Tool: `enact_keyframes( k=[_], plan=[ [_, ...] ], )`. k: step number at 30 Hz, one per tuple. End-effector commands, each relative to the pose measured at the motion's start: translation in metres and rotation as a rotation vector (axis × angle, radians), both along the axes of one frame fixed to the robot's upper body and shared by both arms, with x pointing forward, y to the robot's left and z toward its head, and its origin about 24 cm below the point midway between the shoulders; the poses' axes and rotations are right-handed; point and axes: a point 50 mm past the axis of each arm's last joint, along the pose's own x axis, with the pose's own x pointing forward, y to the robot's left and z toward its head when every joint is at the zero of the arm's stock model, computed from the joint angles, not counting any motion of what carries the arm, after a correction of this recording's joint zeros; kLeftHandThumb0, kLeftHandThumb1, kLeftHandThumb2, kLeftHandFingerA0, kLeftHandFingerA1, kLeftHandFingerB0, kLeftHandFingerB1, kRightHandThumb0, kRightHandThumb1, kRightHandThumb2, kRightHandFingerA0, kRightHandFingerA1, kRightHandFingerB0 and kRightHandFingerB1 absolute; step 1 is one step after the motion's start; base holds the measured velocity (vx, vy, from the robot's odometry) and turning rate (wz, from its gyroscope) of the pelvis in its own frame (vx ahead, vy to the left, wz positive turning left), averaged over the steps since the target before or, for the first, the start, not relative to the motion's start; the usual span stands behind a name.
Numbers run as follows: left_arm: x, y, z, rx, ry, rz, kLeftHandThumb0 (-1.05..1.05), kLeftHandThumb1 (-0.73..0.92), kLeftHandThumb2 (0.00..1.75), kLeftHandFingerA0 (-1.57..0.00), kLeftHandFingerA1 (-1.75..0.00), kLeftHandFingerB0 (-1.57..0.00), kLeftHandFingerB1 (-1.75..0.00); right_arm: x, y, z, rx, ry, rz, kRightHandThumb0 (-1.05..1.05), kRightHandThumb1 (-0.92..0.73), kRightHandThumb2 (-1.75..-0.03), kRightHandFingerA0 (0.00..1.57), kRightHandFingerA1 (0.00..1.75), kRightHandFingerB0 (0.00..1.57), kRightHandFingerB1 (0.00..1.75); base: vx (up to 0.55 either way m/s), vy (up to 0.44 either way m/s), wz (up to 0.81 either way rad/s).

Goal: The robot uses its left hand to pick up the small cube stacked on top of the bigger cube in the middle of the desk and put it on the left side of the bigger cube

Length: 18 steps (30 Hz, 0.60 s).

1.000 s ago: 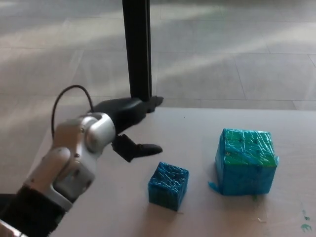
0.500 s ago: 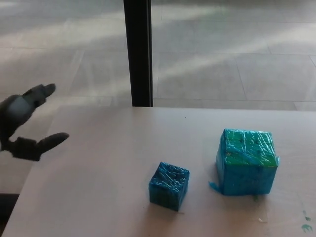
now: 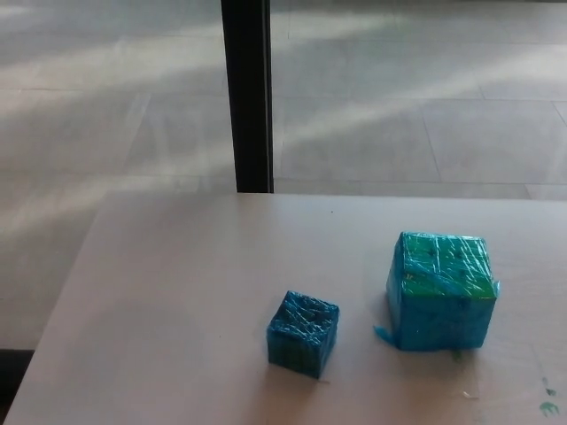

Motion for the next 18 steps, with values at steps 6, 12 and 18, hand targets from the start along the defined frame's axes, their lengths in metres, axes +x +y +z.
enact_keyframes(
  k=[6, 12, 18],
  plan=[
    [-0.195, 0.047, -0.119, -0.484, -0.076, 1.075, -0.77, 0.66, 0.99, -0.10, -0.50, -0.04, -0.23, -0.006, -0.013, 0.007, 0.008, -0.021, -0.021, -0.80, -0.62, -0.68, 0.67, 0.95, 0.51, 0.75, 0.00, 0.000, 0.00],
    [-0.196, 0.040, -0.124, -0.543, 0.036, 1.064, -0.75, 0.83, 0.66, -0.32, -0.60, -0.08, -0.23, -0.004, -0.011, 0.009, 0.001, -0.024, -0.010, -0.77, -0.62, -0.72, 0.64, 0.94, 0.48, 0.75, 0.00, 0.000, 0.00],
    [-0.196, 0.036, -0.123, -0.464, 0.171, 1.033, -0.80, 0.85, 0.66, -0.59, -1.03, -0.43, -0.48, -0.002, -0.011, 0.009, -0.007, -0.020, 0.002, -0.76, -0.63, -0.70, 0.67, 0.91, 0.49, 0.73, 0.00, 0.000, 0.00]
  ],
)
